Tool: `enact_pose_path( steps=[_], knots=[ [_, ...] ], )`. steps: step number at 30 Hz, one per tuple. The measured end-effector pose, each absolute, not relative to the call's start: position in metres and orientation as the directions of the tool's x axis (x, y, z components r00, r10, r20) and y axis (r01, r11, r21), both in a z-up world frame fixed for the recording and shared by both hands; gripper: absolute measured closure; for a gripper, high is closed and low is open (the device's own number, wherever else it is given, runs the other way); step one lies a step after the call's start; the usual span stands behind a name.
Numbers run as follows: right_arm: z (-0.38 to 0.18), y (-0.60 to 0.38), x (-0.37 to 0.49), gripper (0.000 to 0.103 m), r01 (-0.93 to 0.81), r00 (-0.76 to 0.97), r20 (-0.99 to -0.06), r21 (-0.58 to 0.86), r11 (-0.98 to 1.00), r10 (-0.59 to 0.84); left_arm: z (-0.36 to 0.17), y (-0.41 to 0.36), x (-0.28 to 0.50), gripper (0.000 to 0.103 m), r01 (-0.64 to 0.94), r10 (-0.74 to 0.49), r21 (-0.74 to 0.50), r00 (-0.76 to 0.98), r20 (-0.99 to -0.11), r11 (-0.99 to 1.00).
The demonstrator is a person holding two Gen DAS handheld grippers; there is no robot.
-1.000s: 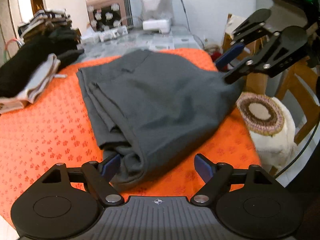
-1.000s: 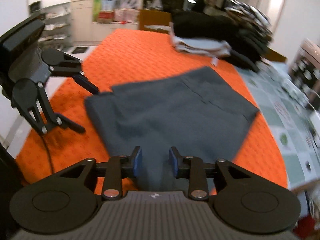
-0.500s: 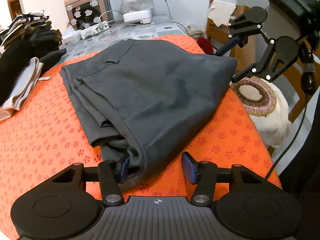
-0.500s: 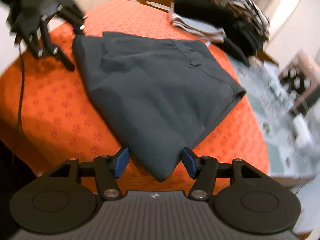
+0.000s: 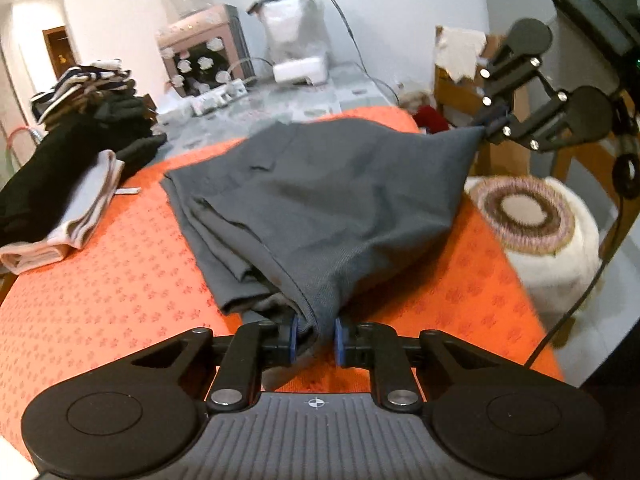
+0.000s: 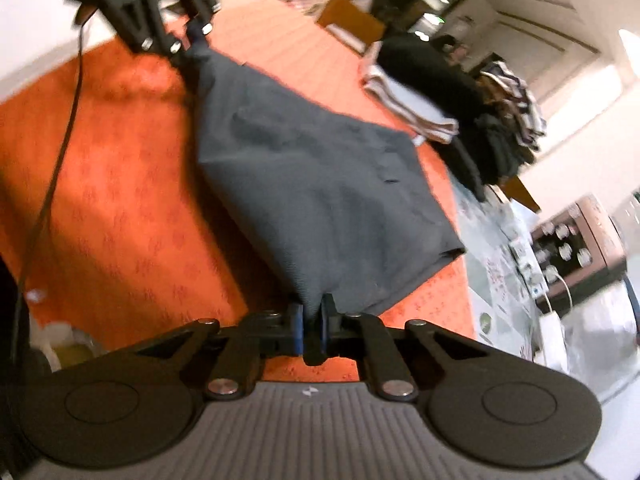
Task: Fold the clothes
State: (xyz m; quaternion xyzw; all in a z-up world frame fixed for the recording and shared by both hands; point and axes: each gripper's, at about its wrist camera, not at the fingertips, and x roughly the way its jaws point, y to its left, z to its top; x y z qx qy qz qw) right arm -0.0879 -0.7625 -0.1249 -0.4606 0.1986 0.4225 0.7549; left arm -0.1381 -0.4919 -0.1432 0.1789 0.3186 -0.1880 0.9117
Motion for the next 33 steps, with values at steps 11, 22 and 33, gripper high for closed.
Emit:
enact_pose_path(
  steps=[11,22,33],
  knots=[
    [-0.049,-0.785,-0.18,0.094,-0.84,0.518,-0.708,-0.316,0.442,0.48,-0.083,-0.48,-0.228,0.084,0.412,-0.307,0.048,0.747,-0.59,0.91],
    [0.008,-0.809,-0.139,0.094,-0.745,0.472,-0.688,0.023,0.666,0.552,-0.034,-0.476,-0.172,0.084,0.294,-0.241,0.005,0.795,-0.556,0.956],
    [-0.009,-0.805,0.037,0.094,-0.641,0.429,-0.706,0.201,0.741,0.563,-0.052,-0.479,-0.026,0.084,0.151,-0.127,-0.01,0.794,-0.595,0.988]
  ],
)
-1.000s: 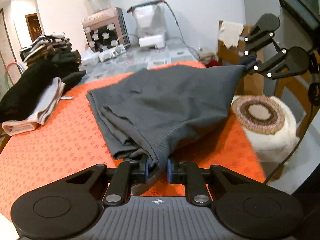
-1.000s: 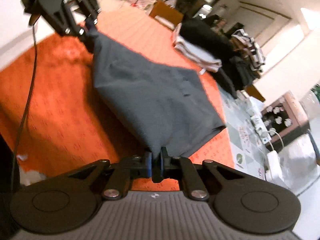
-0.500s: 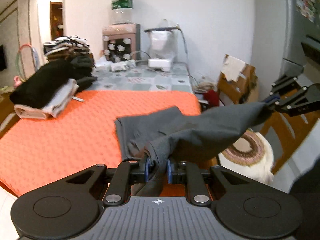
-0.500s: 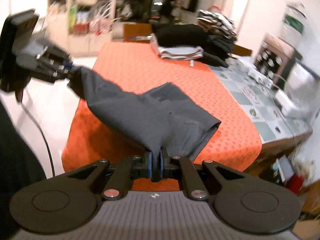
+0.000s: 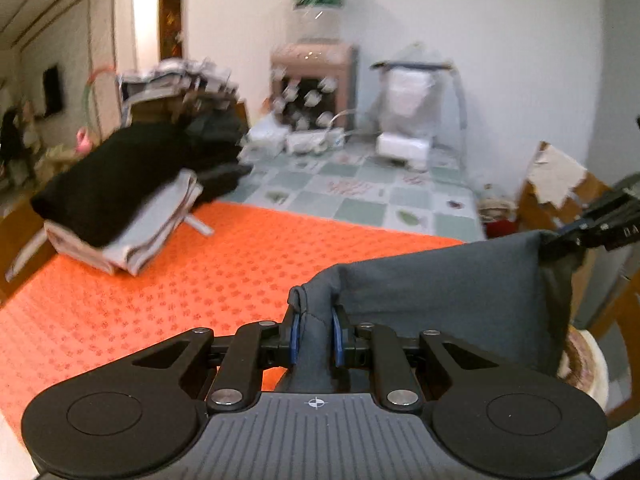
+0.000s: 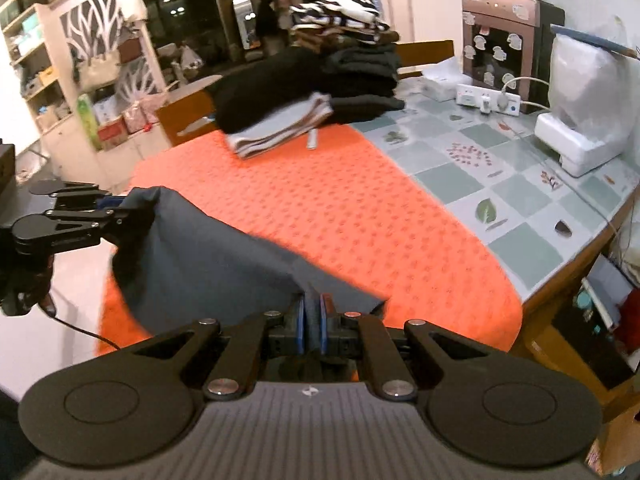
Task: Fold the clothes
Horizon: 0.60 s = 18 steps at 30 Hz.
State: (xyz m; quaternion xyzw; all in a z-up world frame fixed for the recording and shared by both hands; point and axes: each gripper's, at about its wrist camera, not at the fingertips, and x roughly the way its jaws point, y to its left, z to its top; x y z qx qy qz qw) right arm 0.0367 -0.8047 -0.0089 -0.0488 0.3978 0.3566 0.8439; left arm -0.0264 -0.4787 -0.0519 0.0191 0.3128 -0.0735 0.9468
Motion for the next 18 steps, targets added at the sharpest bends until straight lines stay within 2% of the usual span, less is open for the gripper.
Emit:
enact_pose_path(
  steps=[6,11,14,16,18],
  knots=[
    [-0.075,-0.781,0.114,0.094,-0.604,0.354,-0.767,0.25,0.756,0.536,-0.103,-0.47,0.036,0.084,0.084,-0.077,-0.025,0.707,-0.703,0.996],
    [-0.124,-0.763,0.141,0.092,-0.605,0.314,-0.81,0.232,0.762,0.495,-0.138,-0.467,0.055,0.081,0.027,-0.055,-0.049,0.674,-0.736,0.998],
    [-0.138,-0.76,0.142,0.09,-0.596,0.323,-0.809,0.228,0.77,0.491,-0.144,-0.461,0.058,0.072,0.001,-0.049,-0.066,0.681,-0.731,0.998],
    [-0.138,-0.76,0.142,0.085,-0.594,0.332,-0.808,0.222,0.774,0.486,-0.139,-0.45,0.05,0.057,-0.031,-0.049,-0.098,0.694,-0.718,0.995],
    [-0.132,-0.763,0.142,0.078,-0.591,0.342,-0.807,0.215,0.778,0.482,-0.128,-0.441,0.038,0.05,-0.072,-0.038,-0.126,0.706,-0.708,0.989]
  ],
)
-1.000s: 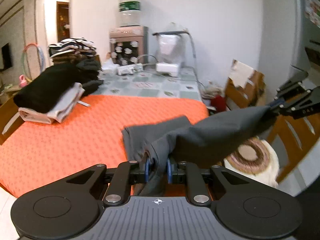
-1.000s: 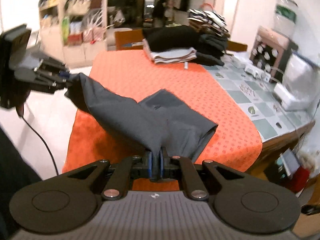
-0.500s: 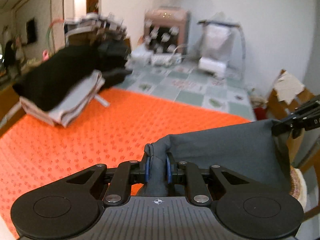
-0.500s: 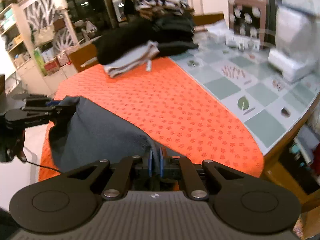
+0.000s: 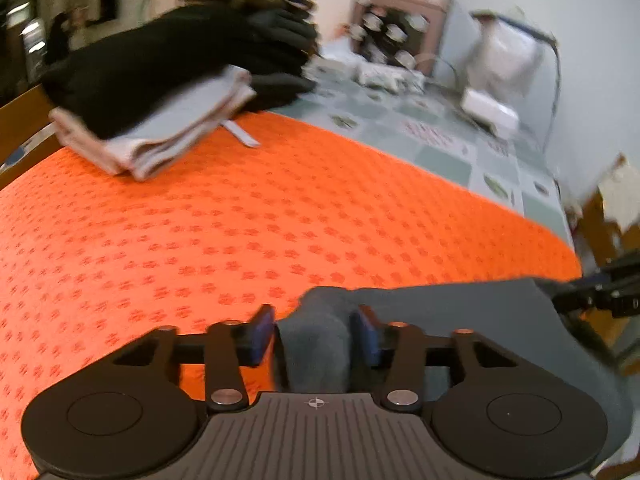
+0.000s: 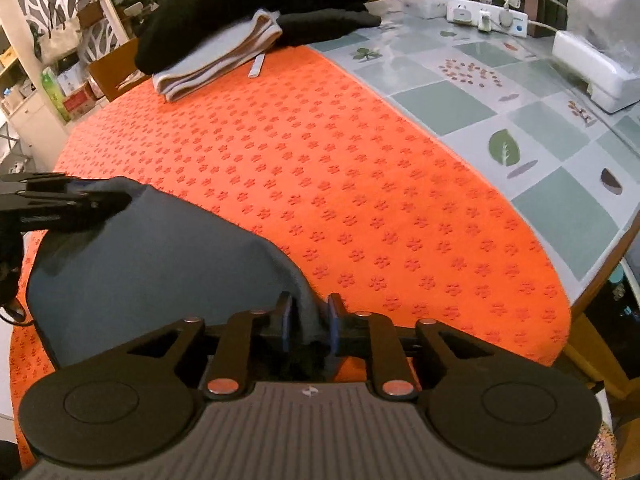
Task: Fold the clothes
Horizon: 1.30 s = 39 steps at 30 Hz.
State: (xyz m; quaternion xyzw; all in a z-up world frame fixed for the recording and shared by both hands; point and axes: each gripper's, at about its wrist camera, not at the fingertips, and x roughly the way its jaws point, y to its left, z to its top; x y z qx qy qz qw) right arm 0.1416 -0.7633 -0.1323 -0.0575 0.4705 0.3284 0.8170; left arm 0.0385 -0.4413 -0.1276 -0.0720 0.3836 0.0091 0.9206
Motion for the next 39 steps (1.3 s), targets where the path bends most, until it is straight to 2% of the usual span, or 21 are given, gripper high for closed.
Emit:
enact_pose_path(
  steps=[4,7,11,18,22,26,27,28,29,30,32,39],
  knots=[
    [-0.104,-0.77,0.125,0.072,-0.607,0.419,-0.789,0.124,0.785,0.449,-0.102,-0.44,0.009,0.044,-0.077,-0.057,-0.166,0.732,-0.679,0.983],
    [-0.083,-0.77,0.107,0.065,-0.642,0.47,-0.755,0.064,0.764,0.458,-0.092,-0.456,-0.007,0.041,-0.039,-0.073,-0.149,0.738,-0.671,0.988],
    [-0.071,-0.761,0.088,0.052,-0.683,0.465,-0.716,0.084,0.725,0.521,-0.095,-0.48,-0.019,0.035,0.046,-0.136,-0.151,0.729,-0.671,0.987],
    [-0.11,-0.738,0.071,0.049,-0.702,0.396,-0.77,0.098,0.706,0.501,-0.137,-0.49,-0.007,0.034,0.042,-0.164,-0.181,0.652,-0.74,0.983],
    [-0.132,-0.742,0.078,0.049,-0.633,0.405,-0.765,0.161,0.757,0.501,-0.147,-0.482,0.0,0.029,0.029,-0.173,-0.205,0.655,-0.736,0.978],
    [-0.129,-0.744,0.08,0.045,-0.608,0.4,-0.767,0.188,0.771,0.502,-0.138,-0.471,-0.005,0.029,0.014,-0.185,-0.239,0.674,-0.715,0.971],
    [-0.125,-0.748,0.079,0.041,-0.599,0.399,-0.766,0.198,0.776,0.504,-0.134,-0.467,-0.008,0.027,0.005,-0.188,-0.253,0.683,-0.706,0.968],
    [-0.121,-0.752,0.079,0.038,-0.588,0.4,-0.763,0.211,0.781,0.508,-0.13,-0.464,-0.012,0.021,-0.004,-0.19,-0.267,0.691,-0.697,0.964],
    [-0.116,-0.759,0.078,0.03,-0.571,0.403,-0.756,0.233,0.787,0.516,-0.128,-0.459,-0.016,0.017,-0.015,-0.199,-0.29,0.693,-0.693,0.957],
    [-0.114,-0.767,0.076,0.022,-0.551,0.398,-0.751,0.263,0.792,0.527,-0.127,-0.455,-0.02,0.015,-0.029,-0.207,-0.312,0.69,-0.694,0.95],
    [-0.11,-0.784,0.074,0.016,-0.509,0.388,-0.742,0.322,0.798,0.547,-0.13,-0.449,-0.03,0.014,-0.068,-0.215,-0.352,0.678,-0.703,0.934],
    [-0.137,-0.829,0.077,0.016,-0.317,0.353,-0.709,0.524,0.791,0.611,-0.155,-0.446,-0.053,0.013,-0.172,-0.271,-0.474,0.634,-0.724,0.864]
  ],
)
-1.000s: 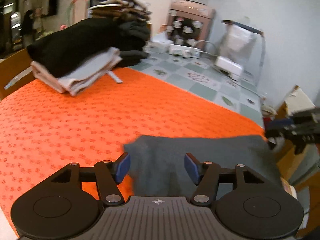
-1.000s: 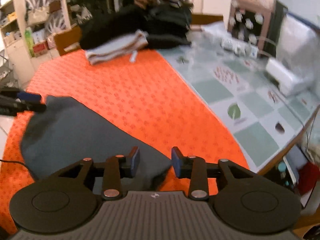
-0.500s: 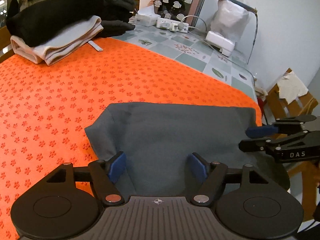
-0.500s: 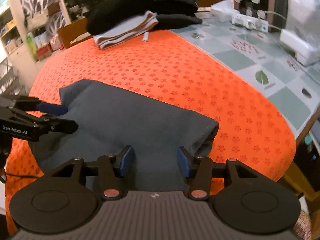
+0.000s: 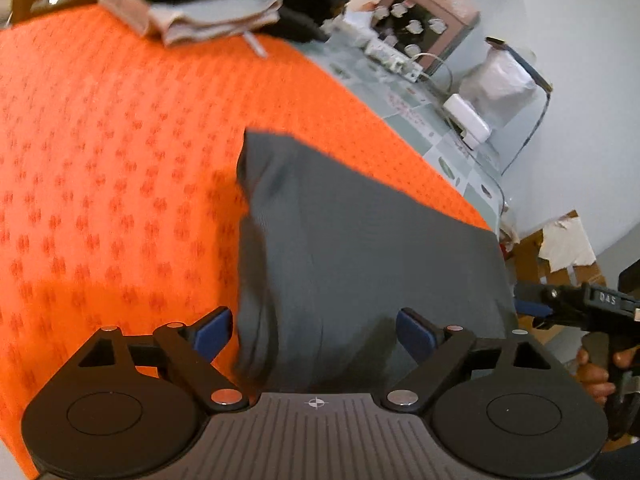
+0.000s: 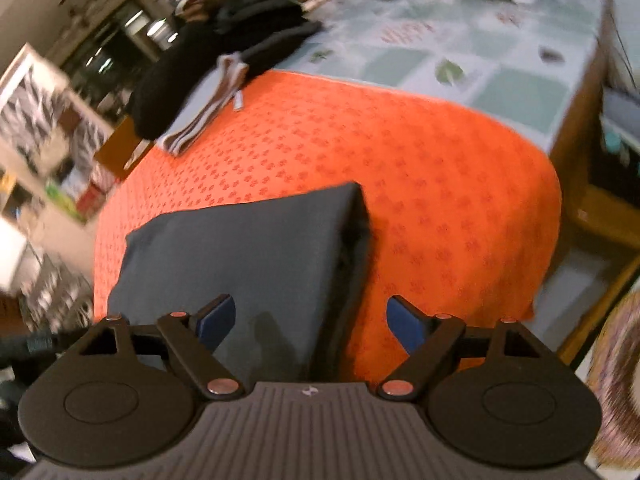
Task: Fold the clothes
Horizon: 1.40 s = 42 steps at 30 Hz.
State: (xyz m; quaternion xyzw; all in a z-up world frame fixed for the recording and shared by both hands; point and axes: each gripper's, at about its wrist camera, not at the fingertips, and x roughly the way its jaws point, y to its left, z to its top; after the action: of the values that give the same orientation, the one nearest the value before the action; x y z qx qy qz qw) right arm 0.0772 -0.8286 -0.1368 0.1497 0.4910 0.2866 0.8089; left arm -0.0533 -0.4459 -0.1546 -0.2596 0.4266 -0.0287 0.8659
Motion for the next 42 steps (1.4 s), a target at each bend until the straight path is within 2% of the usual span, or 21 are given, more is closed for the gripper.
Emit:
enact_pose_path(
  steps=[7,12,19,21,24,25,26,27,29,31,38,42],
  knots=[
    [-0.159,-0.822,0.103,0.015,-0.26,0.394,-0.655,0.593,0.762,0.644,-0.161,-0.455,-0.053,0.013,-0.202,-0.262,-0.481,0.632,-0.729,0.853],
    [-0.178,-0.811,0.119,0.013,-0.232,0.402,-0.658,0.599,0.766,0.636,-0.161,-0.455,-0.052,0.013,-0.215,-0.259,-0.479,0.622,-0.739,0.851],
    [-0.179,-0.781,0.1,0.014,-0.346,0.418,-0.641,0.543,0.765,0.644,-0.165,-0.453,-0.042,0.012,-0.219,-0.275,-0.484,0.598,-0.753,0.847],
    [-0.178,-0.778,0.099,0.021,-0.344,0.433,-0.645,0.528,0.777,0.63,-0.166,-0.455,-0.039,0.012,-0.223,-0.279,-0.488,0.595,-0.754,0.844],
    [-0.174,-0.775,0.1,0.045,-0.323,0.442,-0.644,0.536,0.78,0.625,-0.165,-0.458,-0.036,0.013,-0.228,-0.28,-0.492,0.594,-0.754,0.84],
    [-0.172,-0.774,0.098,0.051,-0.33,0.446,-0.643,0.527,0.783,0.622,-0.164,-0.458,-0.035,0.014,-0.229,-0.281,-0.494,0.595,-0.753,0.839],
    [-0.17,-0.774,0.096,0.061,-0.336,0.451,-0.642,0.521,0.785,0.619,-0.162,-0.459,-0.035,0.017,-0.222,-0.281,-0.493,0.6,-0.749,0.841],
    [-0.167,-0.771,0.093,0.073,-0.337,0.459,-0.637,0.519,0.785,0.619,-0.159,-0.46,-0.036,0.026,-0.216,-0.28,-0.492,0.605,-0.745,0.843],
    [-0.156,-0.766,0.085,0.082,-0.347,0.483,-0.62,0.513,0.785,0.619,-0.149,-0.46,-0.038,0.039,-0.205,-0.265,-0.483,0.626,-0.733,0.851],
    [-0.141,-0.76,0.071,0.084,-0.369,0.51,-0.595,0.501,0.783,0.621,-0.135,-0.459,-0.044,0.066,-0.179,-0.256,-0.484,0.667,-0.699,0.856],
    [-0.082,-0.719,0.016,0.088,-0.47,0.552,-0.5,0.475,0.744,0.667,-0.107,-0.453,-0.052,0.079,0.017,-0.362,-0.496,0.705,-0.609,0.868],
    [-0.06,-0.682,-0.015,0.089,-0.498,0.601,-0.514,0.358,0.79,0.612,-0.104,-0.435,-0.061,0.08,0.069,-0.398,-0.503,0.708,-0.584,0.861]
  ],
)
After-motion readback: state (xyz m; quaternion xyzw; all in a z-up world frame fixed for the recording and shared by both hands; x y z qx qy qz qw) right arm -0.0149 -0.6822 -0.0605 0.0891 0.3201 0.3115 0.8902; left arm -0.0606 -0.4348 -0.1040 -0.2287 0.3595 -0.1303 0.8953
